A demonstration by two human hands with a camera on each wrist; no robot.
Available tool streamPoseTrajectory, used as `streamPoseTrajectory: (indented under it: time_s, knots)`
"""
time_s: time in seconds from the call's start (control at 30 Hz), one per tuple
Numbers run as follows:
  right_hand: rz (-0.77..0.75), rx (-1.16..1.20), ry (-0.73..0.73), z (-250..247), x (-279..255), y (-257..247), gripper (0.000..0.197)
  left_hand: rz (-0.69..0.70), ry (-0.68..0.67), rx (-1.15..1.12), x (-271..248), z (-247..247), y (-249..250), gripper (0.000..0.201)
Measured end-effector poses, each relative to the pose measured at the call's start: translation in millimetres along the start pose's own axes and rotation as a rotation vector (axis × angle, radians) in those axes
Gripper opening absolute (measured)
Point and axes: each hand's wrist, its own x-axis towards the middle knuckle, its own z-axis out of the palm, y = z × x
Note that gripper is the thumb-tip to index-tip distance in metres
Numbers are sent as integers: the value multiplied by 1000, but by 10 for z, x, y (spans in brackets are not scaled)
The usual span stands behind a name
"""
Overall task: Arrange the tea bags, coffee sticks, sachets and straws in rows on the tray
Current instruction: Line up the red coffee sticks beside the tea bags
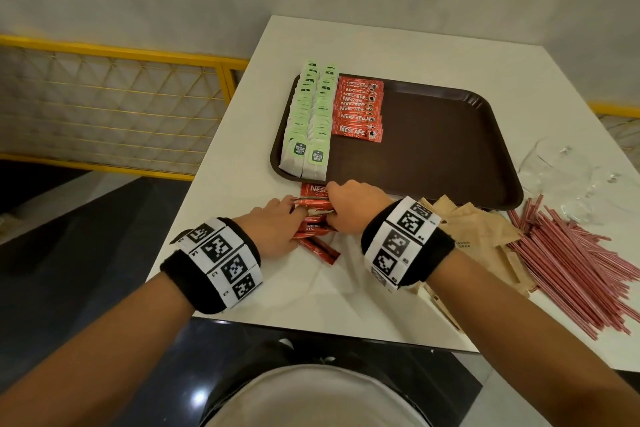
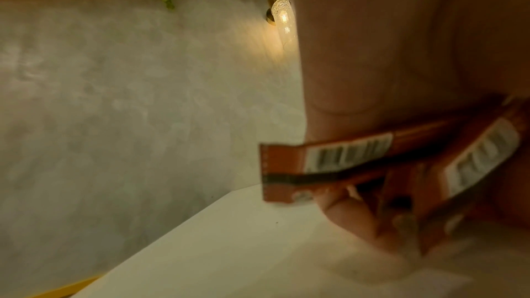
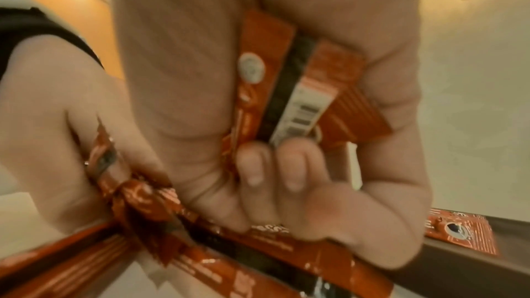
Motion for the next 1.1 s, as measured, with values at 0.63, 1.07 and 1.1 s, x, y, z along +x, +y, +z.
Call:
streamPoseTrajectory:
  time_s: [0.63,1.07,1.1]
  knots:
    - [-19,-43,-1,24,91,148,27,-36,-29,-142,-72,-80,-205,21]
    - [-26,975,306,-323,-109,458,16,-24,215,-1014,-368,-554,-281,14]
    - [-33,1165,343,-333,-93,459,14,-12,255,-1078,-361,-571,-251,15]
